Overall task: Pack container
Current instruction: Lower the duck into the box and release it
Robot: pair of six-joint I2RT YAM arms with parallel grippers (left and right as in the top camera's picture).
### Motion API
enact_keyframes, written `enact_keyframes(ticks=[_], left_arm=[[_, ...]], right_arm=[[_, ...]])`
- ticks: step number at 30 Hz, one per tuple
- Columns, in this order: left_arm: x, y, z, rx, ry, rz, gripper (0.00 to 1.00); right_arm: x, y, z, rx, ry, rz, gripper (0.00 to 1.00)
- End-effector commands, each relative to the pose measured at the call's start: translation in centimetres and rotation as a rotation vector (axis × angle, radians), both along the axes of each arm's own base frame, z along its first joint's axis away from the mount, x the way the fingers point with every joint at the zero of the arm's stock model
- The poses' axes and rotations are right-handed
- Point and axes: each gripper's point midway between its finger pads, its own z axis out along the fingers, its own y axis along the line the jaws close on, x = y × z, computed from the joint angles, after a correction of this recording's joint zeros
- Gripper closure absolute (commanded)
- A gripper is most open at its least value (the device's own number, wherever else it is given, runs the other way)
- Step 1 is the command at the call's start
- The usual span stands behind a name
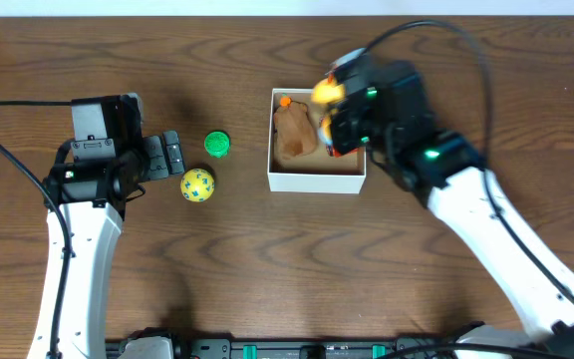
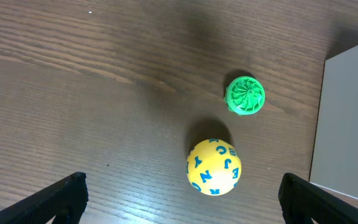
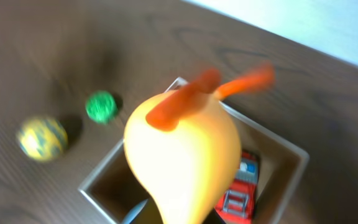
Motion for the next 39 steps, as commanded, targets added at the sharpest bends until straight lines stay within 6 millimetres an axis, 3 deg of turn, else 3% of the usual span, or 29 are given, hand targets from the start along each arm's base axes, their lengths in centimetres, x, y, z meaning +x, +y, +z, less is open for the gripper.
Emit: enact_keyframes(ticks=[1, 8, 11, 16, 18, 19, 20, 22, 23, 26, 31, 35, 37, 39], left_arm=[[0.3, 0.0, 0.6, 0.005, -0.016, -0.014, 0.02], [0.3, 0.0, 0.6, 0.005, -0.016, -0.014, 0.02], [0.3, 0.0, 0.6, 0.005, -0.016, -0.014, 0.02], [0.3, 0.0, 0.6, 0.005, -0.016, -0.014, 0.02], [0.3, 0.0, 0.6, 0.005, -0.016, -0.014, 0.02], [0.3, 0.0, 0.6, 0.005, -0.016, -0.014, 0.02], [0.3, 0.0, 0.6, 0.005, -0.016, -0.014, 0.02], [0.3, 0.0, 0.6, 0.005, -0.016, -0.014, 0.02], [0.3, 0.0, 0.6, 0.005, -0.016, -0.014, 0.02], [0.3, 0.0, 0.6, 0.005, -0.016, -0.014, 0.02], [0.3, 0.0, 0.6, 0.005, -0.016, -0.014, 0.02], [0.3, 0.0, 0.6, 0.005, -0.016, -0.014, 0.02], [0.3, 0.0, 0.6, 0.005, -0.016, -0.014, 0.02], [0.3, 0.0, 0.6, 0.005, -0.016, -0.014, 0.02]], right_arm=[[0.6, 0.7, -4.0, -0.345, -0.153, 0.316, 0.99], [2.0, -0.5, -10.3, -0.532, -0.124, 0.480, 0.99], [1.8, -0.8, -11.4, -0.528, -0.086, 0.490, 0.89], [1.0, -1.4, -12.0, -0.553, -0.041, 0.495, 0.86], [0.8, -1.5, -12.1, -0.553, -0.034, 0.498, 0.55], [0.7, -1.4, -12.1, -0.554, -0.032, 0.500, 0.49], [0.7, -1.4, -12.1, -0.554, -0.033, 0.501, 0.37], [0.7, -1.3, -11.7, -0.546, -0.035, 0.490, 0.19], [0.7, -1.3, -11.5, -0.541, -0.039, 0.484, 0.01], [1.4, -1.5, -9.8, -0.515, -0.068, 0.410, 0.01], [4.1, -4.3, -4.4, -0.414, -0.142, 0.095, 0.01], [5.4, -9.3, -0.4, -0.214, -0.120, -0.200, 0.01], [5.6, -13.2, 0.1, -0.076, -0.042, -0.406, 0.01], [5.4, -17.0, -0.7, 0.043, 0.065, -0.593, 0.01]])
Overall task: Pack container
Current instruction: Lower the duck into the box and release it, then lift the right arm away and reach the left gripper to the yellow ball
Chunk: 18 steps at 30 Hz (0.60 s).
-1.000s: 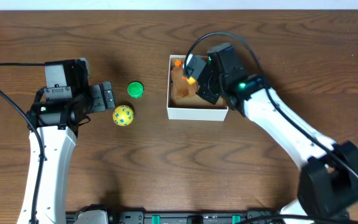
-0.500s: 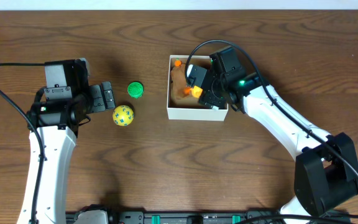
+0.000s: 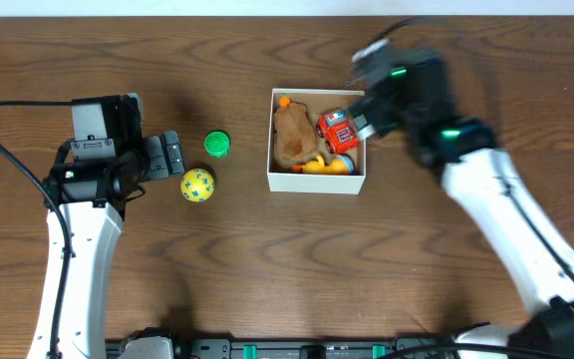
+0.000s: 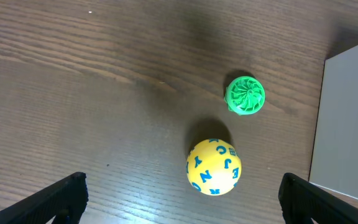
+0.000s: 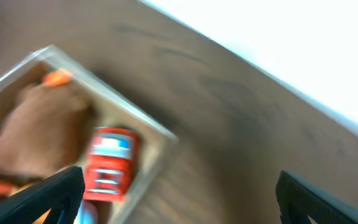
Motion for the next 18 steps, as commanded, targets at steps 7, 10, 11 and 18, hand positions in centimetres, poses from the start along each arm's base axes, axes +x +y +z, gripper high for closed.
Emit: enact_keyframes(ticks=[7, 10, 11, 18], left_arm=[[0.7, -0.2, 0.9, -0.010, -0.032, -0.011, 0.02], [0.5, -0.6, 0.8, -0.052, -0.025, 0.002, 0.02], [0.3, -0.6, 0.6, -0.056, -0.015, 0.009, 0.02], [-0.1, -1.7, 0.4, -0.106, 0.003, -0.022, 0.02]], right_arm=[[-3.5, -14.2, -5.1, 0.469, 0.324, -0.789, 0.01], [-4.2, -15.7, -5.9, 0.465, 0.347, -0.834, 0.01], [-4.3, -16.0, -6.1, 0.465, 0.350, -0.844, 0.01], [-4.5, -16.7, -6.2, 0.468, 0.349, -0.862, 0.01]])
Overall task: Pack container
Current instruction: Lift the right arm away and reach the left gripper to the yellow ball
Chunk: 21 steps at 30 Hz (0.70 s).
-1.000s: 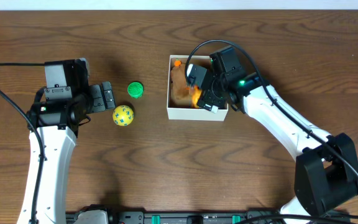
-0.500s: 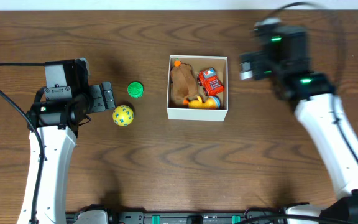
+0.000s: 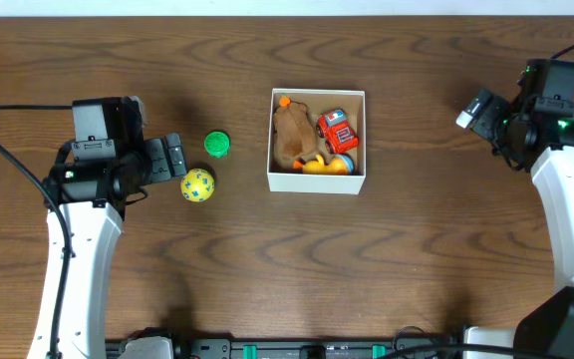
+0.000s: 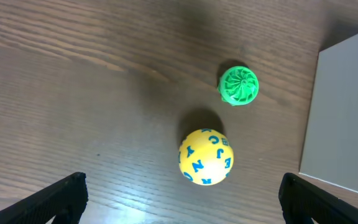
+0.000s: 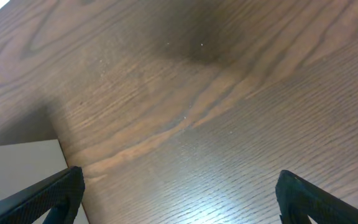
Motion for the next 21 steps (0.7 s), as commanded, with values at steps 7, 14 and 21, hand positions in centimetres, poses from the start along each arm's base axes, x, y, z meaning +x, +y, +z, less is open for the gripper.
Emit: enact_keyframes(ticks=[7, 14, 21], left_arm=[[0.7, -1.4, 1.0, -0.060, 0.001, -0.042, 0.02], [1.2, -2.8, -4.3, -0.064, 0.175, -0.095, 0.02], [1.9, -3.9, -10.3, -0.060, 0.332, -0.139, 0.02]], right_arm=[[-0.1, -0.1, -0.4, 0.027, 0.007, -0.027, 0.01], [-0.1, -0.1, -0.5, 0.027, 0.007, -0.027, 0.01], [-0.1, -0.1, -0.4, 0.027, 0.007, -0.027, 0.01]])
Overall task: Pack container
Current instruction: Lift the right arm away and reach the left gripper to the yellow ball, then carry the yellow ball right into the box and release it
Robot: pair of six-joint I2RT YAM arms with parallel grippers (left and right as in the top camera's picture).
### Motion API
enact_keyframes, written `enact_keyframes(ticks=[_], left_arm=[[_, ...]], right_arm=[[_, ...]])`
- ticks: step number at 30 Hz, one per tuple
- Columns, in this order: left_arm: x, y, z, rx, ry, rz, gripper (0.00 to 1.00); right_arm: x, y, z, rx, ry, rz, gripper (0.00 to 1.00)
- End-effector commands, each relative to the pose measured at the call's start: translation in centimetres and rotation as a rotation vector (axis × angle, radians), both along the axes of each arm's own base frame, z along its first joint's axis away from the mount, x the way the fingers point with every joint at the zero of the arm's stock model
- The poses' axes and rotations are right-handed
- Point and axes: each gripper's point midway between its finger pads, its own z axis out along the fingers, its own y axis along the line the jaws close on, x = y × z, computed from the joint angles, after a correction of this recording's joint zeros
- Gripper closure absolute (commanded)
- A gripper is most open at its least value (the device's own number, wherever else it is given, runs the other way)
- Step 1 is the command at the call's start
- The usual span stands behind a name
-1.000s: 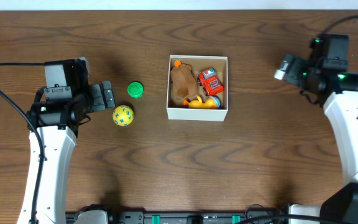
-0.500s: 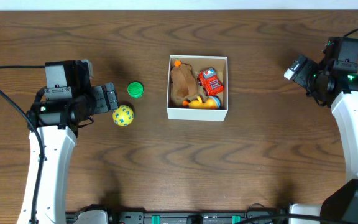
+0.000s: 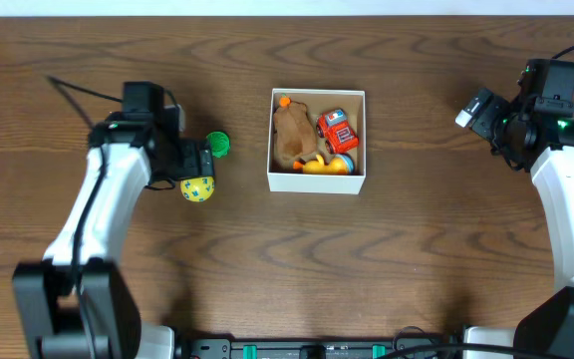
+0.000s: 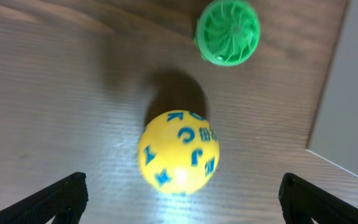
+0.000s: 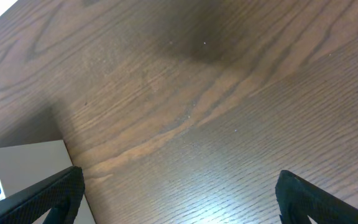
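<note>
The white box (image 3: 317, 180) sits mid-table and holds a brown plush (image 3: 292, 135), a red toy car (image 3: 337, 130) and a yellow duck (image 3: 322, 165). To its left on the wood lie a yellow ball with blue letters (image 4: 179, 152) and a green ribbed toy (image 4: 227, 31). My left gripper (image 4: 182, 202) is open, hovering close over the ball (image 3: 196, 187), its fingers (image 4: 61, 199) wide on either side. My right gripper (image 5: 179, 199) is open and empty over bare wood at the far right (image 3: 478, 108).
The box's white outer wall (image 4: 353, 93) stands just right of the ball and the green toy (image 3: 217, 144). A corner of the box (image 5: 23, 174) shows at the left of the right wrist view. The table's far edge lies behind the right arm.
My left gripper has moved right toward the box and closer over the yellow ball, which now looks larger in the wrist view. The right arm has not moved.
My right gripper held the yellow duck over the box. Then the duck lay in the box and the gripper was open beside it. Then the right arm stood at the far right. The left gripper stayed open left of the ball, and now hovers over it.
</note>
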Motion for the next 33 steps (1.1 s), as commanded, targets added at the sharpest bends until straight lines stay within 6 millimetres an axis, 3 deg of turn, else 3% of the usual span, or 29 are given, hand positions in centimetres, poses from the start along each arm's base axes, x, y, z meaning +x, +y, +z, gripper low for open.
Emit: enact_keyframes(ticks=[1, 9, 13, 16, 19, 22, 26, 28, 33], left_arm=[[0.4, -0.2, -1.7, -0.001, 0.039, -0.026, 0.02], [-0.5, -0.2, -6.2, -0.002, 0.176, -0.026, 0.03], [-0.5, -0.2, -7.0, -0.002, 0.194, -0.026, 0.21], [-0.3, -0.2, -6.9, -0.002, 0.182, -0.026, 0.46], [-0.1, -0.2, -6.3, -0.003, 0.164, -0.027, 0.55], [0.2, -0.7, -4.5, -0.013, 0.134, -0.035, 0.55], [1.1, -2.4, 0.1, -0.011, 0.047, -0.085, 0.55], [1.5, -4.2, 3.2, -0.013, -0.025, -0.133, 0.56], [2.1, -10.9, 10.0, -0.031, -0.260, -0.309, 0.56]], right_arm=[[-0.1, -0.2, -0.5, 0.012, 0.010, -0.016, 0.01], [-0.1, -0.2, -0.5, 0.012, 0.009, -0.016, 0.01], [-0.1, -0.2, -0.5, 0.012, 0.009, -0.016, 0.01], [-0.1, -0.2, -0.5, 0.012, 0.009, -0.016, 0.01], [-0.1, -0.2, -0.5, 0.012, 0.009, -0.016, 0.01], [-0.1, -0.2, -0.5, 0.012, 0.010, -0.016, 0.01], [-0.1, -0.2, -0.5, 0.012, 0.009, -0.016, 0.01], [-0.1, -0.2, -0.5, 0.012, 0.009, -0.016, 0.01], [-0.1, -0.2, -0.5, 0.012, 0.010, -0.016, 0.01]])
